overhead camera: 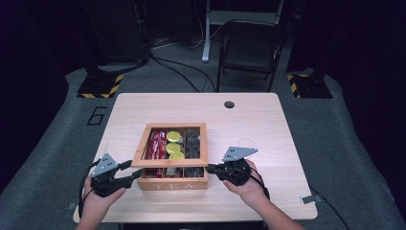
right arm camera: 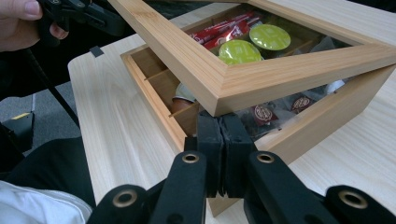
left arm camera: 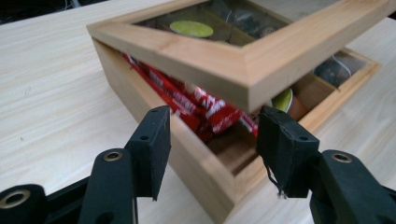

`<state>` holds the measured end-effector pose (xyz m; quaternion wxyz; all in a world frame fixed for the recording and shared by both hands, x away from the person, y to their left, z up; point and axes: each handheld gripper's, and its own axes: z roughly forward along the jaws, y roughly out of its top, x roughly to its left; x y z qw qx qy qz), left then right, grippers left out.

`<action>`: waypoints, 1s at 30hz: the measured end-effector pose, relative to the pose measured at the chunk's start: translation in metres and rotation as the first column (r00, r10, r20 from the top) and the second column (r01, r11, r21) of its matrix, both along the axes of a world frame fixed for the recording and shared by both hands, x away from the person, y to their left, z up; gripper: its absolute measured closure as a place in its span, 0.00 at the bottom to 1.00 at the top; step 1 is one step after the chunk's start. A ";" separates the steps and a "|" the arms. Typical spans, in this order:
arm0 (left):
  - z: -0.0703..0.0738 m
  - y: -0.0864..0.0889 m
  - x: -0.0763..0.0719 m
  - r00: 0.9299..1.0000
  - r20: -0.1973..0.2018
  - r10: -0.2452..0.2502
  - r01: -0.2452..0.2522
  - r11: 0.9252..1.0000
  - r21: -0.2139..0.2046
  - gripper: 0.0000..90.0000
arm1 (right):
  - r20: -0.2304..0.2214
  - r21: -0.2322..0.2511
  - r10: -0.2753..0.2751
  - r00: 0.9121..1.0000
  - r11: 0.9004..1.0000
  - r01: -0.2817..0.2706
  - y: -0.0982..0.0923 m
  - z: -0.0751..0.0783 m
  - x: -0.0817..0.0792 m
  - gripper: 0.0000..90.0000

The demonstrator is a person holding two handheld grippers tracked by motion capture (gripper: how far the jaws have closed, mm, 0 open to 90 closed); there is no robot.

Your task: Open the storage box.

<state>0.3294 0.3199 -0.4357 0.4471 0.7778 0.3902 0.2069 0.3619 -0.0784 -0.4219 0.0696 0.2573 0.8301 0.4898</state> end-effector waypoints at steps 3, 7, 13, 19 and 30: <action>0.007 -0.003 0.004 1.000 0.024 0.001 -0.001 1.000 0.000 0.49 | 0.000 0.006 -0.002 1.000 1.000 0.002 0.000 0.004 0.002 0.98; 0.017 -0.009 0.008 0.998 0.068 0.020 -0.021 1.000 0.019 0.48 | 0.003 0.020 -0.003 1.000 1.000 0.003 -0.001 0.011 0.005 0.98; 0.029 -0.010 0.014 0.994 0.101 0.048 -0.047 0.999 -0.014 0.49 | 0.023 0.060 -0.040 0.999 0.997 0.039 -0.003 0.021 0.010 0.93; 0.041 -0.010 0.022 0.993 0.116 0.035 -0.035 0.999 -0.002 0.49 | 0.059 0.068 -0.085 0.995 0.994 0.081 -0.006 0.029 0.014 0.82; 0.059 -0.009 0.038 0.993 0.112 0.037 -0.035 0.999 -0.021 0.50 | 0.152 0.065 -0.150 0.977 0.988 0.141 0.004 0.042 0.031 0.57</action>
